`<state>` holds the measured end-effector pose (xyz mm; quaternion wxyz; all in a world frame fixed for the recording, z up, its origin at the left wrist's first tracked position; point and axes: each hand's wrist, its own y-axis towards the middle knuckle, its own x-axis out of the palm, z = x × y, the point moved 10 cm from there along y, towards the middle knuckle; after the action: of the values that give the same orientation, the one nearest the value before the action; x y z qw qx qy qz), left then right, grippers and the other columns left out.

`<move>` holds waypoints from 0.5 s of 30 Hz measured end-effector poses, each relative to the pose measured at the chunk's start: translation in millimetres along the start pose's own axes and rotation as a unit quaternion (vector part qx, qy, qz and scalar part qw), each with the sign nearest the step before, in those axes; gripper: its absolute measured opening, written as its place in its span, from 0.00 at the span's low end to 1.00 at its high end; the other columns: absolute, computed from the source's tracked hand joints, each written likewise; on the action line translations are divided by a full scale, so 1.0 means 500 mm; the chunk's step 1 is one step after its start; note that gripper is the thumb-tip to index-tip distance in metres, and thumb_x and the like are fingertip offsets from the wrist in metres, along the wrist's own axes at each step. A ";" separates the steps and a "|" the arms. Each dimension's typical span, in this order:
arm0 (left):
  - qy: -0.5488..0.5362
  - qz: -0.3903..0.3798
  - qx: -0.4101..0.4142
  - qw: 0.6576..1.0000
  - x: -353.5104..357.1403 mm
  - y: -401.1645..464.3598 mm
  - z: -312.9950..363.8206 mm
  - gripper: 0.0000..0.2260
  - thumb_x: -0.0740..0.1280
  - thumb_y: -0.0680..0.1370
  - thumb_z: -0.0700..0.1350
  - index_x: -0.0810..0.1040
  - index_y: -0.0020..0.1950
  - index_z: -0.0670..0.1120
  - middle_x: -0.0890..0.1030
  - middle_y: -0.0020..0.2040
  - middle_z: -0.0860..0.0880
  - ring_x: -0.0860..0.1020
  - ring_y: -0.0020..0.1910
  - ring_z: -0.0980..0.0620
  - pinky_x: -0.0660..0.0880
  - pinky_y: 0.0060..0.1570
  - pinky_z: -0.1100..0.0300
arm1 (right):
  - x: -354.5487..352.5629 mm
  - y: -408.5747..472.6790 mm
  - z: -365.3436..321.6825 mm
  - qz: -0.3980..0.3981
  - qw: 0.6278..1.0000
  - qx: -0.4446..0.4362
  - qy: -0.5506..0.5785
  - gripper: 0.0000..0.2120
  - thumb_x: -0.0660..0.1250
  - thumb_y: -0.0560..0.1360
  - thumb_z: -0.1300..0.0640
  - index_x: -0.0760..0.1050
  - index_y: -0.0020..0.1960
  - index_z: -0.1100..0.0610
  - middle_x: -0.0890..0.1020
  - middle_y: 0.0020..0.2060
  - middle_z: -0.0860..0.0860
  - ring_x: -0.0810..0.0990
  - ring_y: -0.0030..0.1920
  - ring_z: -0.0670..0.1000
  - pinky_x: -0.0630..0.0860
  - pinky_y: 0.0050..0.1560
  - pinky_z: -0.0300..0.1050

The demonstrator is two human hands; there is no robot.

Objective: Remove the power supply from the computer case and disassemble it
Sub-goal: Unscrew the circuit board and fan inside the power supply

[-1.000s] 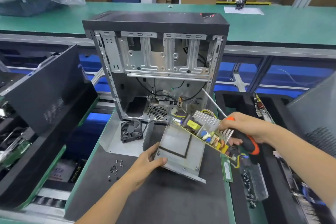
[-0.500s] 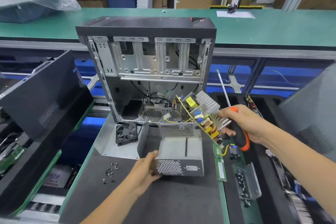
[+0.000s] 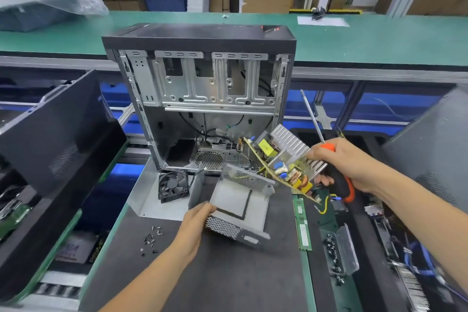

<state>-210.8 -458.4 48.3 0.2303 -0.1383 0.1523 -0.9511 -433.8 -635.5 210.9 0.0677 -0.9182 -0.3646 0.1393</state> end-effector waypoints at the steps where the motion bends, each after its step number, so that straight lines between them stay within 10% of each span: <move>1: 0.005 -0.007 -0.002 1.000 0.000 0.005 0.003 0.12 0.68 0.65 0.51 0.79 0.41 0.44 0.79 0.40 0.47 0.74 0.45 0.51 0.67 0.46 0.56 | -0.001 -0.002 -0.015 0.002 1.000 -0.009 0.005 0.08 0.66 0.75 0.61 0.80 0.39 0.62 0.78 0.27 0.65 0.74 0.21 0.53 0.71 0.22 0.39; 9: 0.125 0.081 0.024 0.989 0.004 0.063 0.065 0.09 0.57 0.84 0.51 0.75 0.56 0.51 0.79 0.54 0.53 0.74 0.60 0.51 0.67 0.57 0.58 | 0.013 -0.017 -0.134 0.002 0.998 -0.065 -0.016 0.12 0.65 0.76 0.60 0.74 0.35 0.63 0.77 0.25 0.62 0.72 0.20 0.52 0.71 0.23 0.38; 15: 0.198 0.064 -0.158 0.965 0.018 0.060 0.014 0.34 0.73 0.76 0.47 0.56 0.71 0.38 0.70 0.63 0.42 0.72 0.61 0.44 0.75 0.58 0.46 | 0.043 -0.020 -0.156 -0.008 0.997 -0.065 -0.038 0.11 0.65 0.76 0.61 0.75 0.35 0.62 0.78 0.25 0.62 0.74 0.21 0.52 0.72 0.23 0.39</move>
<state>-204.2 -489.6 46.0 0.2315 0.0279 0.3515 -0.9067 -401.6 -615.1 283.2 -0.0050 -0.9117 -0.3827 0.1493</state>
